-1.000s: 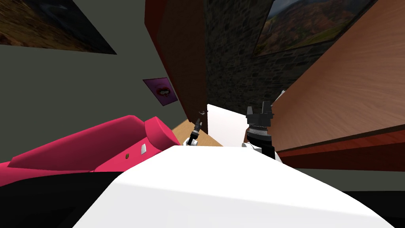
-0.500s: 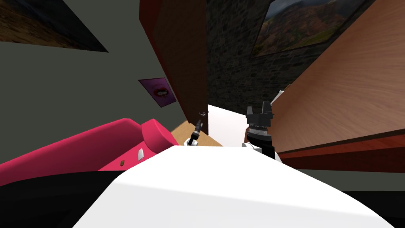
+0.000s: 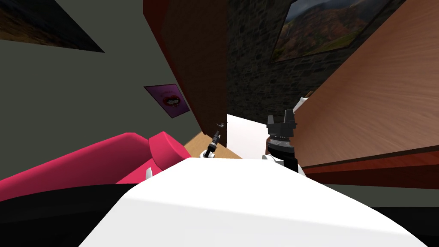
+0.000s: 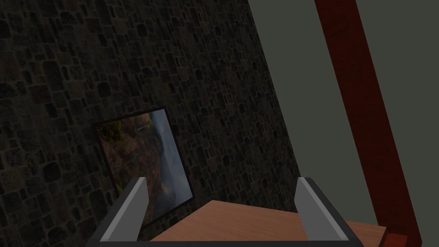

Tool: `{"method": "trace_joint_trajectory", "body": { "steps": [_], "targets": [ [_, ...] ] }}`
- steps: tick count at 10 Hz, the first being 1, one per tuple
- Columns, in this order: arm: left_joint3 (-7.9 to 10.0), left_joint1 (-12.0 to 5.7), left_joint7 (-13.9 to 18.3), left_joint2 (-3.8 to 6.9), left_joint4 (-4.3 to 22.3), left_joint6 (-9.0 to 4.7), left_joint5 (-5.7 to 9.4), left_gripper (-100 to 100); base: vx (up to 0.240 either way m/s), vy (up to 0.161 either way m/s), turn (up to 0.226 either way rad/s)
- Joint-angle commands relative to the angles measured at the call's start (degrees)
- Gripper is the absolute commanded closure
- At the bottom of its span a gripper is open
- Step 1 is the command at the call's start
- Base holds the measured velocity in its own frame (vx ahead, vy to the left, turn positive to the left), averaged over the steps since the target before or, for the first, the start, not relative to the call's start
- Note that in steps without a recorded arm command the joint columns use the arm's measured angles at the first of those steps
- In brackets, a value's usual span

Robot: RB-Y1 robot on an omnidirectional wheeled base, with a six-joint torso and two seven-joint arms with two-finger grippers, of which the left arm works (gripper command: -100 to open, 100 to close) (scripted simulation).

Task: Push the door open

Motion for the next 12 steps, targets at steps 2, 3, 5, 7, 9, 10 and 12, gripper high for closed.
{"method": "trace_joint_trajectory", "body": {
  "steps": [2, 3, 5, 7, 9, 10, 12],
  "targets": [
    [-0.55, -1.27, -0.08, -0.26, 2.79, -0.37, 0.05, -100, 0.048, 0.079, -0.062],
    [-0.94, -2.03, -0.12, -0.43, 4.59, -0.64, 0.08, -100, 0.084, 0.106, -0.095],
    [-1.33, -2.80, -0.15, -0.60, 6.40, -0.91, 0.11, -100, 0.057, 0.114, -0.067],
    [-1.89, -3.89, -0.21, -0.86, 9.01, -1.30, 0.15, -100, 0.064, 0.118, -0.093],
    [-2.36, -4.80, -0.25, -1.13, 11.17, -1.62, 0.18, -100, 0.044, 0.109, -0.058],
    [-2.67, -5.41, -0.28, -1.31, 12.60, -1.84, 0.20, -100, 0.051, 0.113, -0.076],
    [-3.29, -6.63, -0.35, -1.73, 15.49, -2.27, 0.24, -100, 0.049, 0.132, -0.096]
  ]
}}
